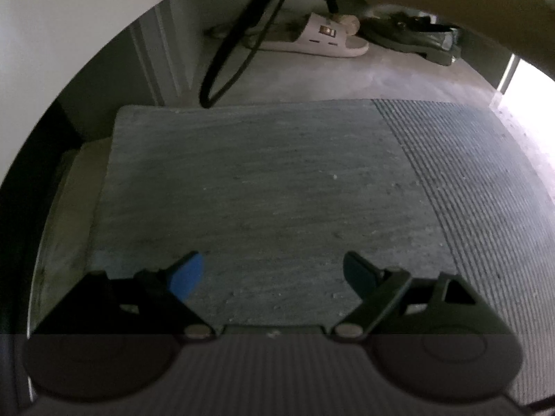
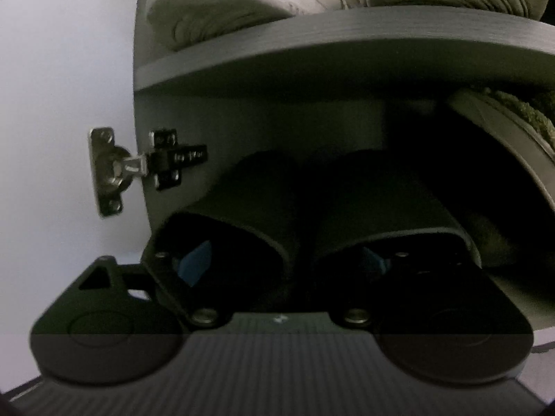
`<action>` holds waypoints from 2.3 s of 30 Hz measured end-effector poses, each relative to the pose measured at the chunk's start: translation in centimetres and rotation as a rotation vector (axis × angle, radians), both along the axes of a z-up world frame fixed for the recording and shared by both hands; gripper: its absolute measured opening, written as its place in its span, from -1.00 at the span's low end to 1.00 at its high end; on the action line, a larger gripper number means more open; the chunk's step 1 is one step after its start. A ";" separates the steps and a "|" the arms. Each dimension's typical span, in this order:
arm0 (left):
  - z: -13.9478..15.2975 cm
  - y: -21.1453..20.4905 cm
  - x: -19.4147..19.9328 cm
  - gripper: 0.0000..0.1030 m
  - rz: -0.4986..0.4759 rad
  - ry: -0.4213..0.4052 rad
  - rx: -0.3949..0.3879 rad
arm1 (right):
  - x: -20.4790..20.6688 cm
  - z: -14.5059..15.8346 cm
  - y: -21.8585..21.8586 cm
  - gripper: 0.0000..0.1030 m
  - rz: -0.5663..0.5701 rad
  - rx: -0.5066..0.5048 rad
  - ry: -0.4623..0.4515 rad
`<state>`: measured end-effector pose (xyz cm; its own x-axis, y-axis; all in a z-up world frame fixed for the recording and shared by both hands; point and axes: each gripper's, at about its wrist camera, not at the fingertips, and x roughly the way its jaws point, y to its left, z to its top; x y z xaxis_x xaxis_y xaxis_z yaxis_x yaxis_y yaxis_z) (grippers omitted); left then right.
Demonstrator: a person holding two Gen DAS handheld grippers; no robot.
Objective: Organize scattered shoes
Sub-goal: 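Lower the slides onto the shelf and open the right gripper, then withdraw the open right gripper out of the shoe cabinet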
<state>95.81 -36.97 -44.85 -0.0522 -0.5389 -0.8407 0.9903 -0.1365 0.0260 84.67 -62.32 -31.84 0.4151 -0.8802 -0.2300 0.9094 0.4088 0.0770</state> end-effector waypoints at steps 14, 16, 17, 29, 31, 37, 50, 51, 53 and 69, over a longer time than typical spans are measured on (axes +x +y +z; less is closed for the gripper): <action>-0.9 -1.0 0.3 0.74 -0.006 -0.021 -0.016 | -7.9 1.8 7.8 0.75 -0.050 0.022 -0.102; -0.5 -1.3 0.3 0.74 0.001 -0.008 -0.025 | -8.7 2.5 8.8 0.75 -0.053 0.025 -0.106; -0.4 -1.5 0.2 0.74 0.004 -0.003 -0.027 | -9.7 2.9 9.9 0.75 -0.058 0.033 -0.113; 5.6 -5.1 -2.4 0.75 -0.185 0.058 -0.169 | -21.1 8.4 19.8 0.75 -0.162 0.086 -0.013; 7.0 -6.0 -3.2 0.75 -0.205 0.054 -0.200 | -23.1 10.1 21.1 0.75 -0.205 0.068 -0.019; 15.1 -8.1 -6.2 0.75 -0.186 0.039 -0.227 | -27.9 18.5 22.8 0.75 -0.380 0.067 -0.015; 40.4 -2.0 -11.4 0.84 -0.207 0.015 -0.222 | -28.1 36.7 31.1 0.75 -0.415 0.355 -0.108; 43.9 -1.8 -11.5 0.84 -0.182 0.015 -0.202 | -27.8 38.6 31.9 0.75 -0.421 0.360 -0.104; 49.1 -1.3 -11.5 0.84 -0.143 0.024 -0.193 | -26.7 42.7 33.6 0.75 -0.422 0.366 -0.095; 86.3 5.5 -7.6 0.91 -0.214 0.162 -0.379 | -25.5 71.4 43.0 0.75 -0.583 0.502 -0.020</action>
